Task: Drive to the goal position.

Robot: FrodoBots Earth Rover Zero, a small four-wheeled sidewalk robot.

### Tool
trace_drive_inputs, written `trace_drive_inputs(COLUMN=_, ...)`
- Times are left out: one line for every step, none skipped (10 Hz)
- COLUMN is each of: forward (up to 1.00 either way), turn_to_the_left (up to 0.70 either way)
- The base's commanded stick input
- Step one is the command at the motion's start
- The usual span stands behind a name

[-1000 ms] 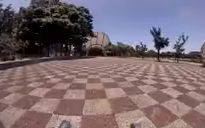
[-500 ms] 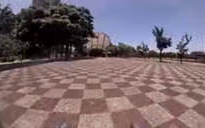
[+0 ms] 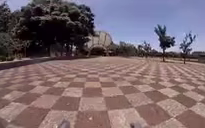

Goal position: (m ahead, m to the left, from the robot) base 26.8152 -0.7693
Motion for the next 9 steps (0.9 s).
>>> trace_drive_inputs(forward=0.70, turn_to_the_left=0.00)
trace_drive_inputs(forward=0.70, turn_to_the_left=0.00)
trace_drive_inputs(forward=0.70, turn_to_the_left=0.00)
trace_drive_inputs(forward=0.70, turn_to_the_left=0.00)
trace_drive_inputs(forward=0.70, turn_to_the_left=0.04)
trace_drive_inputs(forward=0.70, turn_to_the_left=0.27)
trace_drive_inputs(forward=0.70, turn_to_the_left=0.27)
trace_drive_inputs(forward=0.70, turn_to_the_left=0.27)
trace_drive_inputs(forward=0.70, turn_to_the_left=0.27)
